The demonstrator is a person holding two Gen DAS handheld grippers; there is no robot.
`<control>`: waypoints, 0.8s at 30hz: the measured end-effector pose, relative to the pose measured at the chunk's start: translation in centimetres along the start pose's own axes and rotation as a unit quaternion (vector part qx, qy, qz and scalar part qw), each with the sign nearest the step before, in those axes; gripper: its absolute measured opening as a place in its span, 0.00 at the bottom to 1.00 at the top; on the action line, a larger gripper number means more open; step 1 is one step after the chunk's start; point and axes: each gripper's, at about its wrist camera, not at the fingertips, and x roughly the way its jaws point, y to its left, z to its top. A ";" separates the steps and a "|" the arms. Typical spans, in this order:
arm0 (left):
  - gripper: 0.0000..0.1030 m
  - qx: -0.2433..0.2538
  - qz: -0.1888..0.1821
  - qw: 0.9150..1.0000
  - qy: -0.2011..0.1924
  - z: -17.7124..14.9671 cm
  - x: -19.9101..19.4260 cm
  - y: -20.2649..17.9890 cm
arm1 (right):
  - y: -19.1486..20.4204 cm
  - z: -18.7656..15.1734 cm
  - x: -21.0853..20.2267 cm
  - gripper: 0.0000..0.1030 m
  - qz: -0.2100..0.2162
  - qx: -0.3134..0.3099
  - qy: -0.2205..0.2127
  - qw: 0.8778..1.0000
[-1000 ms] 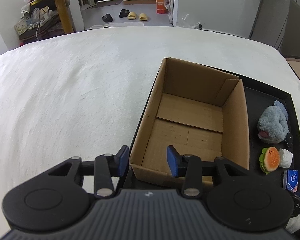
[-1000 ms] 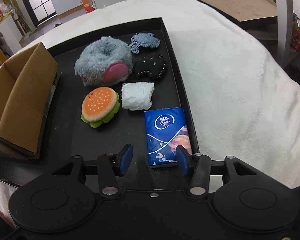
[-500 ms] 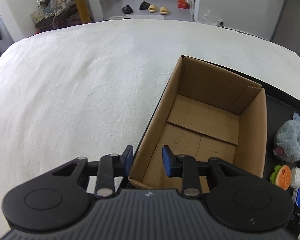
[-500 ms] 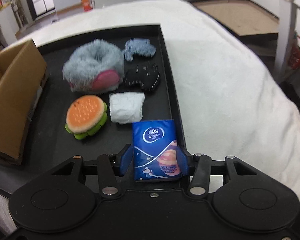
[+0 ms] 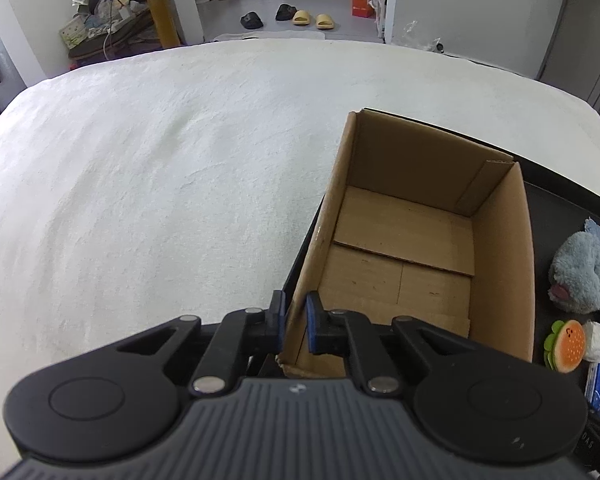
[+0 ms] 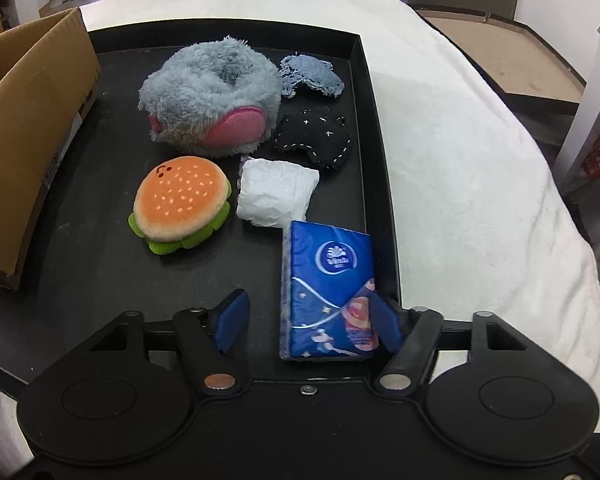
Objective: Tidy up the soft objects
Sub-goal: 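Reach the right tool to the blue tissue pack and grasp it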
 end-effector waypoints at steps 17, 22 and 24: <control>0.07 0.045 -0.026 0.999 0.006 -1.1 -0.4 0.9 | -0.7 0.2 0.0 0.53 0.008 0.030 0.020 0.999; 0.07 0.045 -0.008 0.999 0.013 -0.8 0.1 0.3 | -0.7 0.4 -0.2 0.44 0.028 0.023 0.024 0.999; 0.08 0.045 -0.005 0.999 0.016 -0.8 0.2 0.4 | -0.8 0.4 -0.6 0.42 0.038 0.027 0.027 0.999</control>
